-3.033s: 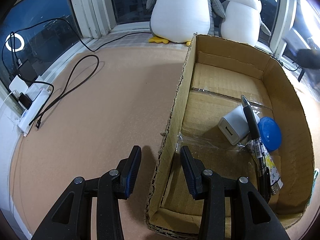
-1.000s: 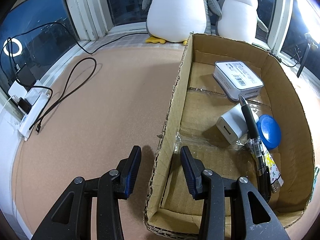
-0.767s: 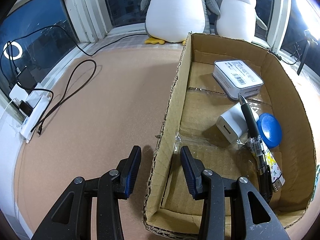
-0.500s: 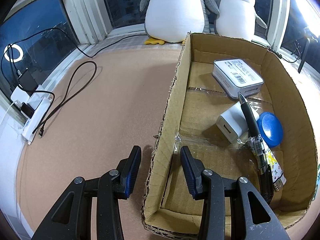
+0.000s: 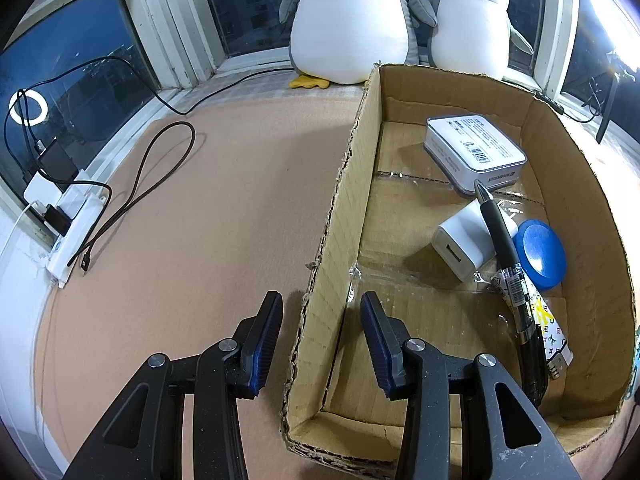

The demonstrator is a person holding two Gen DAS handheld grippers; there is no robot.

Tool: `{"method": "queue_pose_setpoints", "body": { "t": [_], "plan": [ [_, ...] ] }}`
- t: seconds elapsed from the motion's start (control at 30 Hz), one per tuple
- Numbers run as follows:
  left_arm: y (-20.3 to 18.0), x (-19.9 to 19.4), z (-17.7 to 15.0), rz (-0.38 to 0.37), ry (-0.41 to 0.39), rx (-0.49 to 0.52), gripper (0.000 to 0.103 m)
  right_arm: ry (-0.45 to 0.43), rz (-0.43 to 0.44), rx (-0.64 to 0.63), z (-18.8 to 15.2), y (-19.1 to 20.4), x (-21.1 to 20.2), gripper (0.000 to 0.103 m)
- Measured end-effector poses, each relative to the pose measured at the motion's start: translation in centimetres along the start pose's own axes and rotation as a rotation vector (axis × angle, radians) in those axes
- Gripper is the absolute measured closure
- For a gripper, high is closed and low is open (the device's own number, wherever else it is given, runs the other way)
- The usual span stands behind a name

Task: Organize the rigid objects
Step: 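Move the right tool back over the remaining blue items, then close the right tool on the blue clothespin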

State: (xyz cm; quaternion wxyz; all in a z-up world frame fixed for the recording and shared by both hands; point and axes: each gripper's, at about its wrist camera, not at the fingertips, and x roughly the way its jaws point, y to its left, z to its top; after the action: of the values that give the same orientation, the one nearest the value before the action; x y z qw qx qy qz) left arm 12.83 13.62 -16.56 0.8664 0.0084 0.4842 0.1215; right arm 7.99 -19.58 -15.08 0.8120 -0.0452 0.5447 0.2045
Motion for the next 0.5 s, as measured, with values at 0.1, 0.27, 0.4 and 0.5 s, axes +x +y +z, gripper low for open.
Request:
{"method": "queue_pose_setpoints", "body": {
  "t": [0.1,0.27,0.4,0.5],
  "plan": [
    [0.0,0.0,0.0,-0.001,0.000,-0.003,0.059,0.016,-0.018,-0.066,0.1,0.6,0.7,0.031],
    [0.1,-0.1,-0.2,-0.004,0.000,-0.009,0.059,0.041,-0.025,-0.111,0.4,1.0,1.5,0.031],
    [0.1,-0.1,-0.2,-0.004,0.001,-0.011,0.059,0.049,-0.035,-0.123,0.6,1.0,2.1,0.032],
    [0.1,-0.1,-0.1,-0.004,0.002,-0.011,0.059,0.048,-0.046,-0.143,0.6,1.2,2.3,0.035]
  ]
}}
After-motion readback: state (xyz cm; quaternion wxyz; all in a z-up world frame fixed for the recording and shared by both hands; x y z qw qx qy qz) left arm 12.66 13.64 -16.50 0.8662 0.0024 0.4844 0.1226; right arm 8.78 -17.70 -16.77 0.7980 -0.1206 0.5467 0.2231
